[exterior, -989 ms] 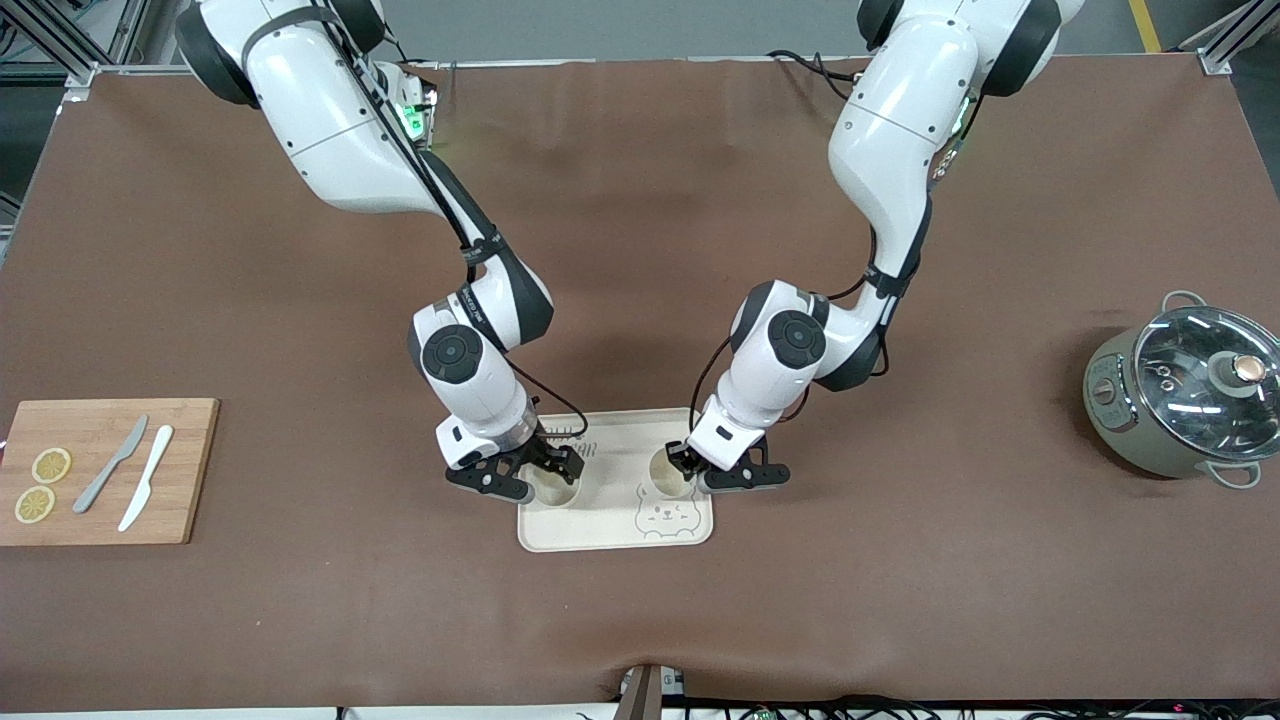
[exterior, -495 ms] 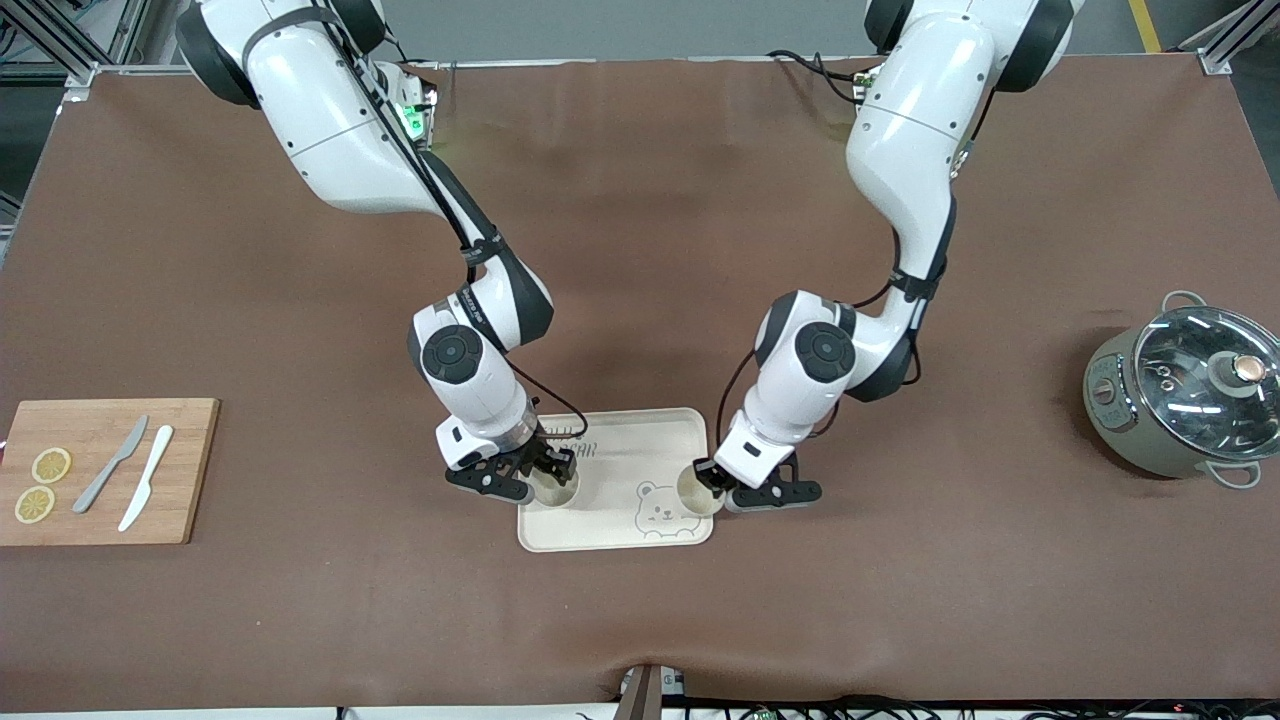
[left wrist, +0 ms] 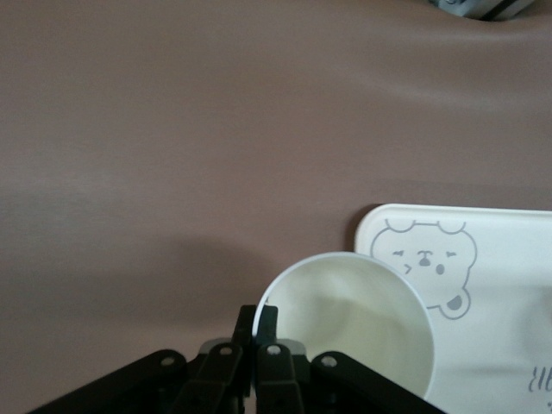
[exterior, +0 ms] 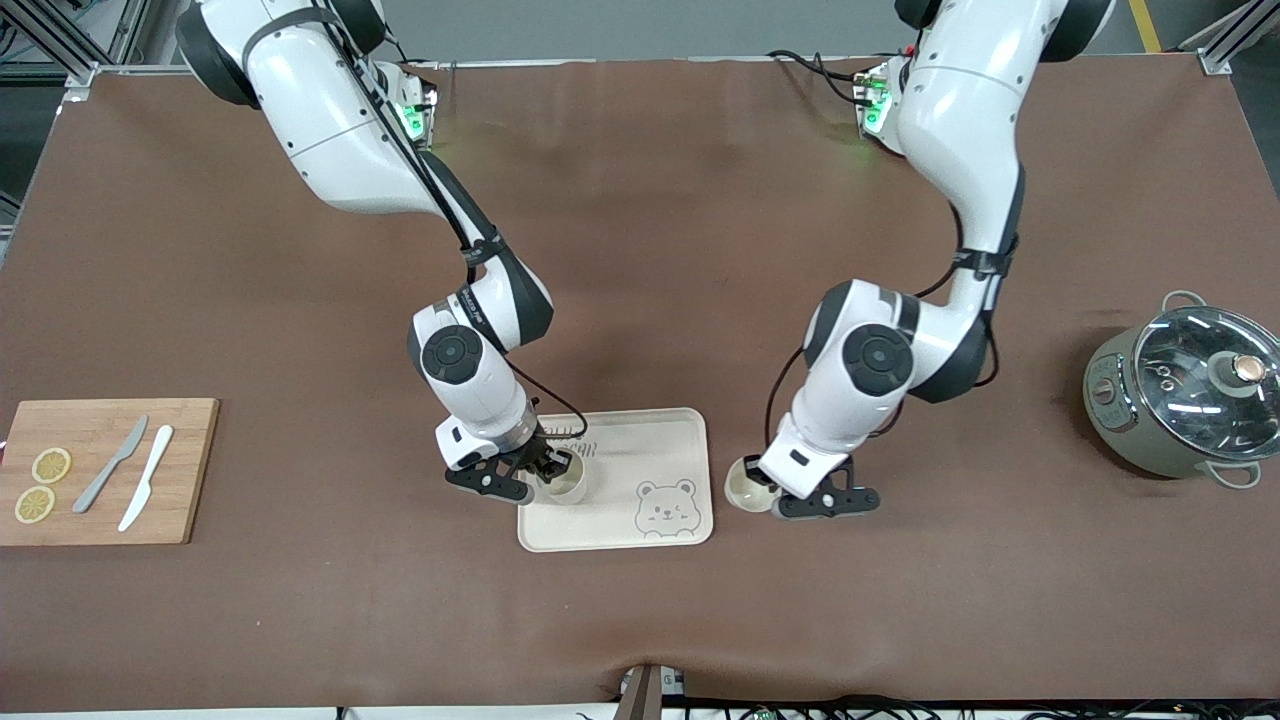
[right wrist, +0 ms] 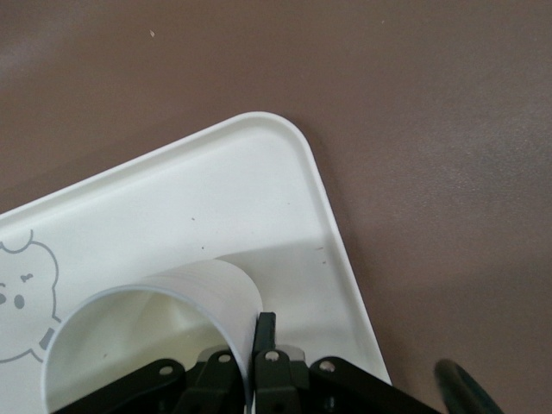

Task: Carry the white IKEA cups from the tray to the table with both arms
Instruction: 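Carry a cup off the tray with the right gripper while the left gripper carries one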

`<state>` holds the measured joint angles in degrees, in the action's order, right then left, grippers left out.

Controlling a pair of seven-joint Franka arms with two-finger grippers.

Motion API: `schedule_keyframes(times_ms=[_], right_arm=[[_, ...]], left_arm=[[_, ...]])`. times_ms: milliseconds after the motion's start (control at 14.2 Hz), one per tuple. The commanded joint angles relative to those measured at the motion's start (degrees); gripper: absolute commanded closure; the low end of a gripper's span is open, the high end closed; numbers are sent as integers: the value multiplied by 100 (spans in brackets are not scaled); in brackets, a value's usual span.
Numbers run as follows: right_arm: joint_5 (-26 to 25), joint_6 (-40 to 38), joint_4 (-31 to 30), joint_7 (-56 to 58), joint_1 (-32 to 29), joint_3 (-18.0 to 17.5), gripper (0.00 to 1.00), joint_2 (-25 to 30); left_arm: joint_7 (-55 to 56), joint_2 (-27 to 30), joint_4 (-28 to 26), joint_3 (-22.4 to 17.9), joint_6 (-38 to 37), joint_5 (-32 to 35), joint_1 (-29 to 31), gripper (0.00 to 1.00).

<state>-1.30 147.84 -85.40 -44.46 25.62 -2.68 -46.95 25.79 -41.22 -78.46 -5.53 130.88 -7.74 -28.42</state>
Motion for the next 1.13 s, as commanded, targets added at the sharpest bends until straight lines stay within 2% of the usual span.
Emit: schedule_keyframes(times_ms=[0,212,424,707,1060], right_arm=[[-125,8,147,-168,75,66,100,-95],[-116,-10,164,-142,57,57,100,-69],[-55,-237,278,-124,31,57,100,89],[-99,-1194,472,-19,-136,57,100,457],[-28,-2161,376,1542,-899,30,100,1055]], left_arm=[[-92,255,-90,-18,-430,142,64,100],[-390,316,-116,-176,-589,229,195,100],[-855,413,-117,-141,-888,229,704,100],[-1619,404,-134,-141,-950,229,1311,100],[-2306,238,-134,-141,-950,229,1848,100]])
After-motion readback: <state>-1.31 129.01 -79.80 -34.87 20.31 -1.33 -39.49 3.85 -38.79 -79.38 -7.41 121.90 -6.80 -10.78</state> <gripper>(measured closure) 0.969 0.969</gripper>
